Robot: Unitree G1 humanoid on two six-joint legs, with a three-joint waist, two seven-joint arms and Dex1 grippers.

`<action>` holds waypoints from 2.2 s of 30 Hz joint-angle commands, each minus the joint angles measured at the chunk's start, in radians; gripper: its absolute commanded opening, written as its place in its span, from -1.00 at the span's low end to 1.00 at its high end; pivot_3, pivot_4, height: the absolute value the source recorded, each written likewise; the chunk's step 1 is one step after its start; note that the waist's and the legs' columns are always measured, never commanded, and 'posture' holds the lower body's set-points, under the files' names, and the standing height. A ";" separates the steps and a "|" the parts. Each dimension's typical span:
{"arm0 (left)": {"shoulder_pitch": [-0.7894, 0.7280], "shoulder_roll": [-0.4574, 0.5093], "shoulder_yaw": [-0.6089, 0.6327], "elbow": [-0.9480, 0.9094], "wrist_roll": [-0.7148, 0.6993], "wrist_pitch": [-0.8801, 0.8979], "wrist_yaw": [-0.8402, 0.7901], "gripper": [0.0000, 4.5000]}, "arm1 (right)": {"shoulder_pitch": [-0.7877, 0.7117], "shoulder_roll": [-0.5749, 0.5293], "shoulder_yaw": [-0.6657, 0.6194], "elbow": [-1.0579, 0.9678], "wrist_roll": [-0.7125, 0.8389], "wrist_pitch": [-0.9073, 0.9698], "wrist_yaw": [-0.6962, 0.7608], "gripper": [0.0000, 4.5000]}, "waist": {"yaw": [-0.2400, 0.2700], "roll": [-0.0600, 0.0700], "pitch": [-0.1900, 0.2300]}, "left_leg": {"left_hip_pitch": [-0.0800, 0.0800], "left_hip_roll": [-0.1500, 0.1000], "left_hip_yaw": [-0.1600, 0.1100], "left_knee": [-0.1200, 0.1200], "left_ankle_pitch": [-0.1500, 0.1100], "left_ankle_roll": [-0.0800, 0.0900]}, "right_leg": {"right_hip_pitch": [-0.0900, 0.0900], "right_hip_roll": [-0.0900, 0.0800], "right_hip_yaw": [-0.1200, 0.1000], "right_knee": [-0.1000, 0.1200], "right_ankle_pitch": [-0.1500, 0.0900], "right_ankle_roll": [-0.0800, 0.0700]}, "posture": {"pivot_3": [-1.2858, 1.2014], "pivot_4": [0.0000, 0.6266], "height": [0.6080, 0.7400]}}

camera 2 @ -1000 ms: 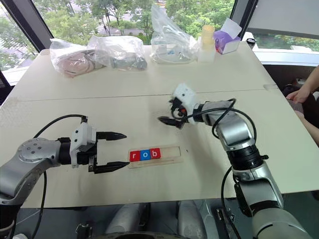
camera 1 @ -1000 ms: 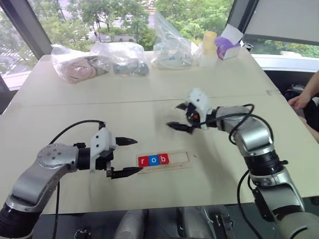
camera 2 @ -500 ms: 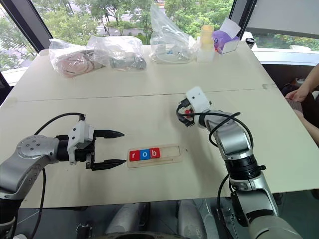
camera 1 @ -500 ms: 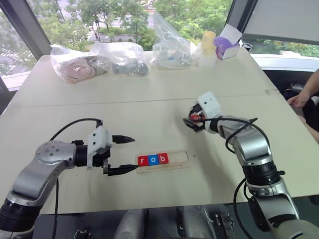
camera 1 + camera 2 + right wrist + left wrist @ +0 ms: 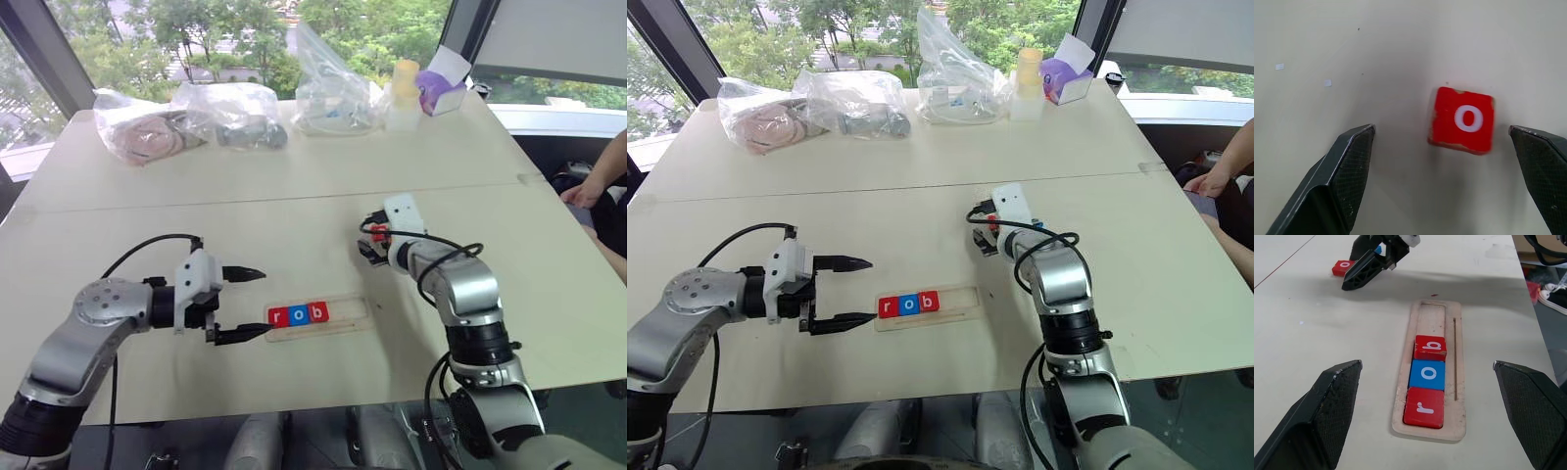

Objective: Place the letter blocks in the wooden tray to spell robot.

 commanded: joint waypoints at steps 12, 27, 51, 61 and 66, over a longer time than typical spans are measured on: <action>0.006 -0.009 -0.023 -0.011 0.031 -0.053 -0.013 1.00 | 0.000 -0.053 0.000 -0.128 0.035 0.115 0.023 -0.49 | 0.006 0.000 0.000 | 0.000 0.000 0.000 0.000 0.000 0.000 | 0.000 0.000 0.000 0.000 0.000 0.000 | 0.03 -0.52 1.00; -0.027 -0.035 -0.049 0.038 0.035 -0.064 -0.030 1.00 | 0.388 -0.159 -0.218 -0.751 0.287 0.477 0.039 -0.49 | 0.000 0.000 0.000 | 0.000 0.000 0.000 0.002 0.000 0.001 | 0.002 -0.001 0.000 -0.001 -0.001 0.001 | 0.03 -0.52 1.00; -0.066 -0.051 -0.054 0.041 0.042 -0.047 -0.001 1.00 | 0.313 -0.834 -0.060 -0.539 0.535 -0.076 0.539 0.98 | 0.007 0.000 0.001 | 0.000 0.001 0.000 0.002 -0.002 0.003 | 0.006 -0.001 -0.004 -0.004 -0.003 0.004 | 0.03 -0.52 1.00; -0.039 -0.032 -0.030 0.014 0.024 -0.030 0.005 1.00 | 0.126 -0.630 0.229 -0.315 0.344 -0.584 0.822 0.98 | 0.004 -0.001 0.002 | 0.002 0.001 0.000 0.003 -0.002 0.003 | 0.007 -0.001 -0.003 -0.004 -0.002 0.003 | 0.03 -0.52 1.00; -0.015 -0.016 -0.007 0.001 0.019 -0.023 0.008 1.00 | 0.058 -0.503 0.337 -0.198 0.239 -0.677 0.837 0.98 | 0.007 -0.001 0.002 | 0.001 0.000 -0.001 0.003 -0.002 0.003 | 0.006 -0.002 -0.003 -0.003 -0.002 0.003 | 0.03 -0.52 1.00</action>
